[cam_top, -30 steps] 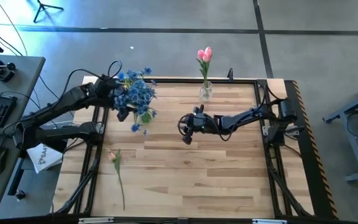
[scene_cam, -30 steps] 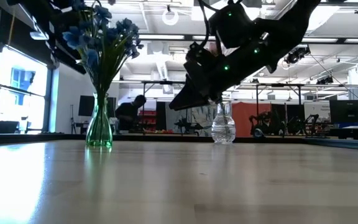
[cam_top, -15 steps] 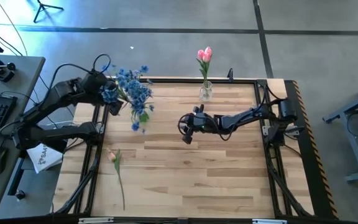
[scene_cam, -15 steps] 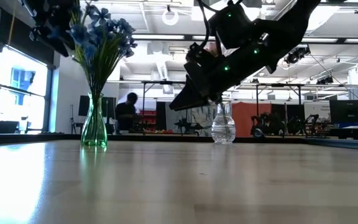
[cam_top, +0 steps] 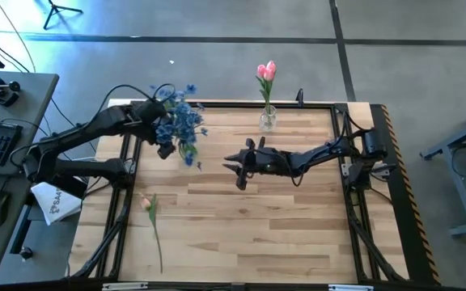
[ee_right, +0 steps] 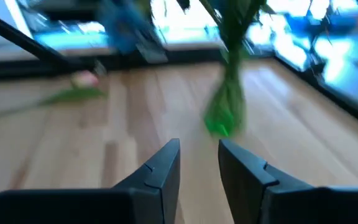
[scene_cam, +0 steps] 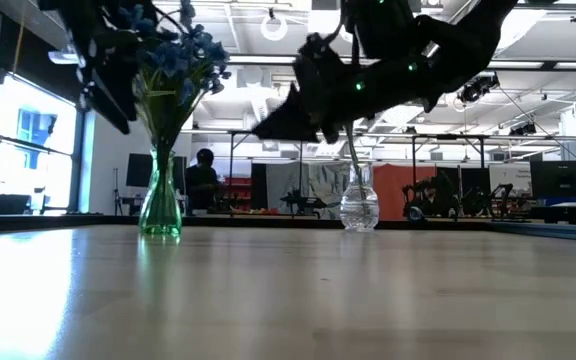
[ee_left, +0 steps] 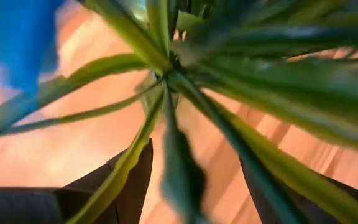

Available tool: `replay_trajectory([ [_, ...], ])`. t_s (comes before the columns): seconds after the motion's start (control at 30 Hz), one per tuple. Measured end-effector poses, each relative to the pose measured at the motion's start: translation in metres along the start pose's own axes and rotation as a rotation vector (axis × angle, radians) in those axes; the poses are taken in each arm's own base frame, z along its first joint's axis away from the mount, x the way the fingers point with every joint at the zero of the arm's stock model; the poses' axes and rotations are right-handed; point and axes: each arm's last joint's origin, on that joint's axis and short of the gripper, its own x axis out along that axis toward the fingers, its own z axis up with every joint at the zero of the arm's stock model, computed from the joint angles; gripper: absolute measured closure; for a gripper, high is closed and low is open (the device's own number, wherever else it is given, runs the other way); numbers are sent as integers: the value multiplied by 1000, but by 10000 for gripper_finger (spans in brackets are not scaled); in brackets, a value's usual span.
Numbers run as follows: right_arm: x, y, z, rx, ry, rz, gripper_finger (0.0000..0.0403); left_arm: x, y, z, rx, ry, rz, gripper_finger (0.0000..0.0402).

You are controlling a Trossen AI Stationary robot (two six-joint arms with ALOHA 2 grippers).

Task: Sort flowers into vase by color
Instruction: Adjust the green vase

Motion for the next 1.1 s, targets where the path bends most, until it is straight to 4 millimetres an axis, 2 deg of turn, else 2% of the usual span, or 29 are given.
replay_trajectory([
  [0.17,0,1,10,-78,-103,38,268,13,-9,14,67,-45,-29,172],
  [0.33,5,-14,11,-71,-148,-14,190,24,-19,28,118,-120,-55,172],
  [0.43,16,-23,2,-45,-149,-37,146,31,-27,38,154,-177,-79,172],
  [0.53,35,-26,0,-23,-148,-51,121,38,-35,45,187,-215,-99,172],
  [0.77,74,-27,10,-1,-175,-142,123,46,-52,46,246,-225,-138,172],
  [0.9,81,-28,20,12,-149,-242,134,45,-60,44,268,-221,-159,172],
  [1.1,84,-28,30,-1,-154,-250,166,45,-68,41,295,-228,-165,172],
])
